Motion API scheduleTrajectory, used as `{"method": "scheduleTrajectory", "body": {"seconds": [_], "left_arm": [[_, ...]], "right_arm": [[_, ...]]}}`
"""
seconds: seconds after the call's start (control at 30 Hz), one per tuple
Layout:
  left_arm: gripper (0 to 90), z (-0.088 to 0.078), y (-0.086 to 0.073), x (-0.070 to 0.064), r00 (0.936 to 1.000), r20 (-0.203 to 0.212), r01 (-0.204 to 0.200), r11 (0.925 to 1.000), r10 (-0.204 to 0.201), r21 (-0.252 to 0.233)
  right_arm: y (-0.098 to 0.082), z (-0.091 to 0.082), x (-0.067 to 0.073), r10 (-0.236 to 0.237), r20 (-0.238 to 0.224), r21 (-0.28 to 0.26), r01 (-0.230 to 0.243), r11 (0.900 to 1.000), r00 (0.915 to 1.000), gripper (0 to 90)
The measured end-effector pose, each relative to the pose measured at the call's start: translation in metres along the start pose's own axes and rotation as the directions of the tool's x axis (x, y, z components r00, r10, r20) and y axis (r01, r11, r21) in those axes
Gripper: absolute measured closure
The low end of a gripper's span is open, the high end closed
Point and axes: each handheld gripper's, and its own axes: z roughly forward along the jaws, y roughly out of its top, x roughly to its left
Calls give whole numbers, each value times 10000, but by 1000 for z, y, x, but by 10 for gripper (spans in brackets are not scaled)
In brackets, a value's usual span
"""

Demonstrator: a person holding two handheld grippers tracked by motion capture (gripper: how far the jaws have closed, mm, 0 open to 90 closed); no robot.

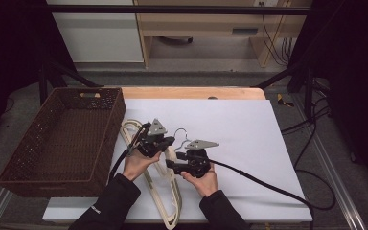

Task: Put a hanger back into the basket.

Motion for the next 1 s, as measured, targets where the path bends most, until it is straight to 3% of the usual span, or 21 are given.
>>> {"method": "scheduleTrajectory", "body": {"seconds": [0.2,0.3,0.37,0.7,0.83,1.0], "left_arm": [[885,1,-2,0,10000,53,50,10000,-50,13],[885,1,-2,0,10000,25,42,10000,-42,36],[884,1,-3,-1,10000,3,54,10000,-54,16],[884,-3,-4,-2,9999,-62,98,9999,-98,-54],[875,-8,-4,-2,9998,-35,172,9997,-173,-160],[722,-19,-3,0,9996,-105,264,9991,-268,-323]], "right_arm": [[-3,12,-4,715,-493,210,-706,9973,9962,587],[-3,14,-5,773,-596,264,-758,9968,9952,627],[-1,16,-6,998,-841,336,-973,9947,9914,702],[1,18,-7,1480,-1212,678,-1406,9877,9815,759],[2,17,-6,1918,-1262,753,-1834,9801,9733,780],[3,15,-5,2363,-1277,910,-2259,9699,9633,794]]}}
